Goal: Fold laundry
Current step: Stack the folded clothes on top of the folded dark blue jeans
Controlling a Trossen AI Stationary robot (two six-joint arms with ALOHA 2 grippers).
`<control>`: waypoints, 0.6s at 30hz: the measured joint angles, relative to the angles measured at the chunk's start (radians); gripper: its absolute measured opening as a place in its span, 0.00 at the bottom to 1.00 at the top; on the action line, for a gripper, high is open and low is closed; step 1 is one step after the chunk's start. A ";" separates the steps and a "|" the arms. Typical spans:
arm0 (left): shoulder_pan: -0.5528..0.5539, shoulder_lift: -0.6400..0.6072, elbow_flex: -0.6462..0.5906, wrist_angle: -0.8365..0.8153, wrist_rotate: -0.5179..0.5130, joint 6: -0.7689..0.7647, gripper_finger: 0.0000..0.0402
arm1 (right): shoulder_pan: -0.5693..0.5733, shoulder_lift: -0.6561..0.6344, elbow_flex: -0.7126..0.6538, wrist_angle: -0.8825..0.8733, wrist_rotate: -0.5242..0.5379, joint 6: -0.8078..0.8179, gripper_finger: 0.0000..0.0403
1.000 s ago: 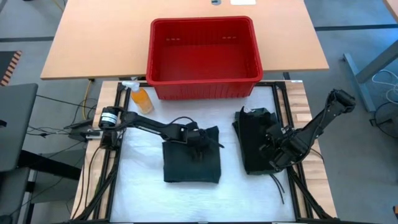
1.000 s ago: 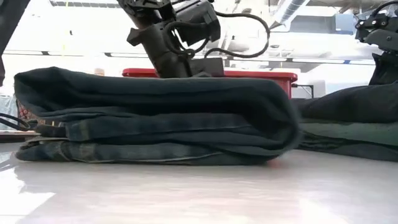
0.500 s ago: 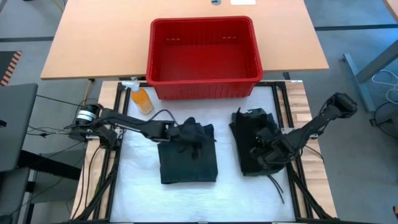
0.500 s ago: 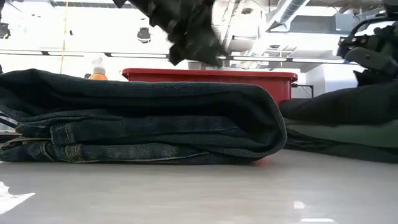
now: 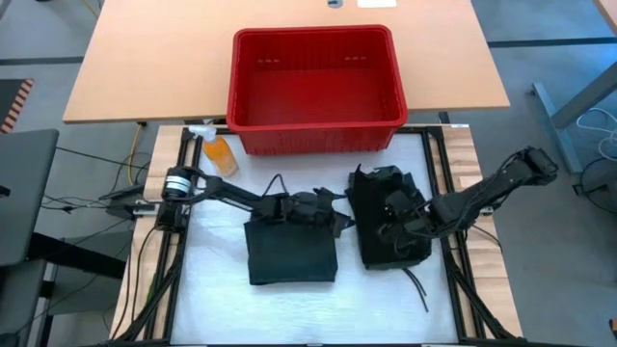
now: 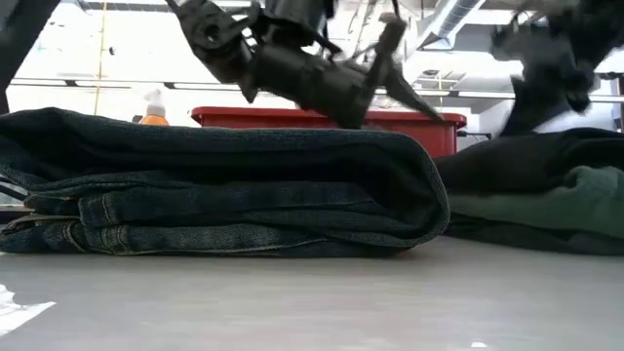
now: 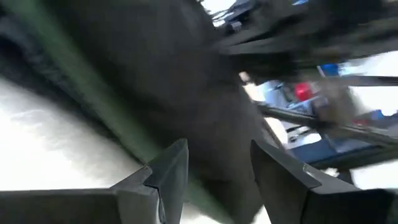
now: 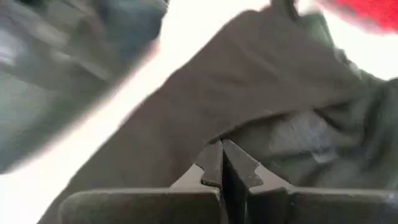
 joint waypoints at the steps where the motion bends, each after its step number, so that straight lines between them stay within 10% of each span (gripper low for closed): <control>1: 0.009 0.016 0.012 -0.015 0.003 -0.001 0.41 | 0.000 -0.004 0.027 -0.003 0.000 -0.030 0.05; 9: 0.070 0.048 0.071 -0.051 0.076 0.047 0.51 | 0.011 -0.062 0.198 -0.292 -0.001 -0.087 0.12; 18: 0.090 0.047 0.070 -0.087 0.114 0.061 0.65 | -0.049 -0.209 0.196 -0.508 -0.075 0.049 0.45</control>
